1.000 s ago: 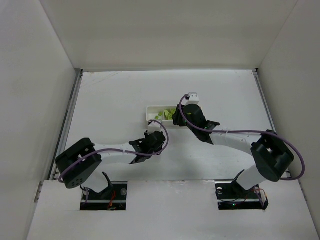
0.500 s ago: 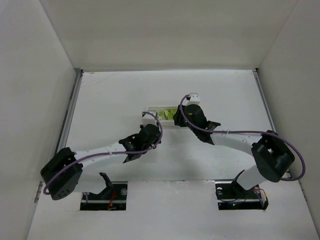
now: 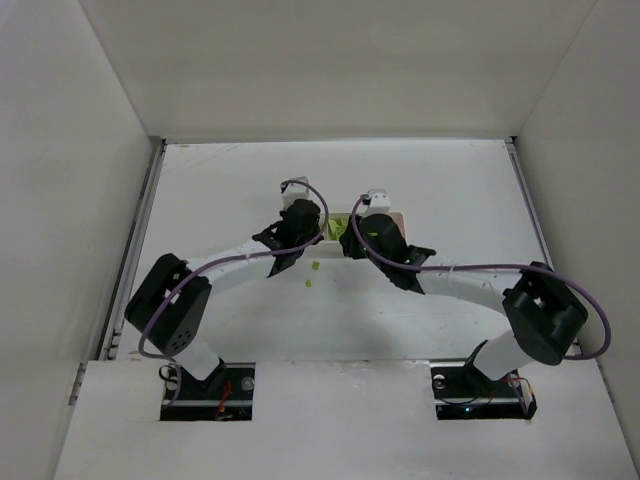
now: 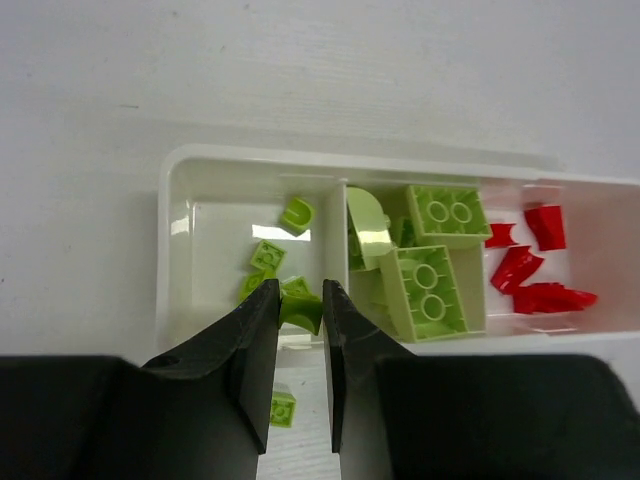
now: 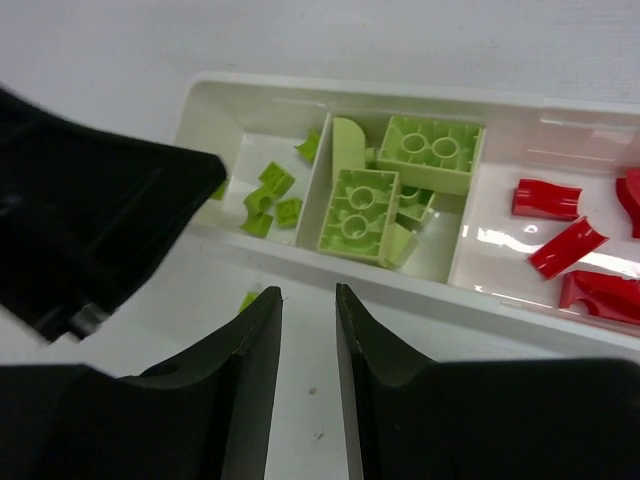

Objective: Sort the legos into containers by color

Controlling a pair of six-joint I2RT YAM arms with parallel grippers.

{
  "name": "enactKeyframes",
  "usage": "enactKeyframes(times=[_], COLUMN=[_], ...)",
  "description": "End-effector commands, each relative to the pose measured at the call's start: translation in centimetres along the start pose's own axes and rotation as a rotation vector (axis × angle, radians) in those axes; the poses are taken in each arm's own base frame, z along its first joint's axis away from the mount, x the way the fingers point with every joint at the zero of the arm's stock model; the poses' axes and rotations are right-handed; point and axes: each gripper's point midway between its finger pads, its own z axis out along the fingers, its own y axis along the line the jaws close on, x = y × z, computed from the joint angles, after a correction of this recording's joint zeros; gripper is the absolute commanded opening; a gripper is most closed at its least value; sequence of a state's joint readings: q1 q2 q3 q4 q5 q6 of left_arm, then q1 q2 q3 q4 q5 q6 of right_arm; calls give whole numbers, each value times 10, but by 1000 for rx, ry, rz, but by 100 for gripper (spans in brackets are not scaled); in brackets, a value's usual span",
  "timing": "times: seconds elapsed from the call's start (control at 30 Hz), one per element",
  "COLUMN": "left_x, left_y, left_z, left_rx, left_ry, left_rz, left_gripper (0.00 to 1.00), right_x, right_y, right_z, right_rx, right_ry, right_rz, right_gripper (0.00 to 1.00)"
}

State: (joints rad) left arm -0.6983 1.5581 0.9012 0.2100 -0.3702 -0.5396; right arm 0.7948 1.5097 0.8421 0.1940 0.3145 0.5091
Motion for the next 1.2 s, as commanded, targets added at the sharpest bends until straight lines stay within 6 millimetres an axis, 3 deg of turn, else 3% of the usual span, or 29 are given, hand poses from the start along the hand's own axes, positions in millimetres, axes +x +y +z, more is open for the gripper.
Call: enactKeyframes(times=[0.0, 0.13, 0.23, 0.4, 0.47, 0.57, 0.7, 0.83, 1.17], left_x=[-18, -18, -26, -52, -53, -35, 12, 48, 74], left_y=[-8, 2, 10, 29, 38, 59, 87, 103, 108], left_z=[7, 10, 2, -30, -43, -61, -79, -88, -95], left_rx=[14, -24, -38, -30, -30, -41, -73, -78, -54], left_ry=[-24, -34, -63, -144, -158, -145, -63, -23, 2], left_rz=[-13, -21, -35, -99, -115, -124, -118, -141, -149], left_gripper=[17, 31, 41, 44, 44, 44, 43, 43, 43], right_x=[-25, -21, -15, 2, 14, 32, 54, 60, 92], right_y=[22, 28, 34, 54, 60, 60, 57, 58, 69], right_z=[-1, -1, 1, 6, 11, 18, 23, 27, 40], right_rx=[-40, -46, -53, -45, -32, 8, 36, 56, 66], right_ry=[-73, -62, -47, -26, 2, 58, 111, 128, 179], right_rz=[-6, -24, -32, -50, -74, -115, -107, -87, -61], right_gripper=[34, 35, 38, 41, 41, 40, 40, 47, 47])
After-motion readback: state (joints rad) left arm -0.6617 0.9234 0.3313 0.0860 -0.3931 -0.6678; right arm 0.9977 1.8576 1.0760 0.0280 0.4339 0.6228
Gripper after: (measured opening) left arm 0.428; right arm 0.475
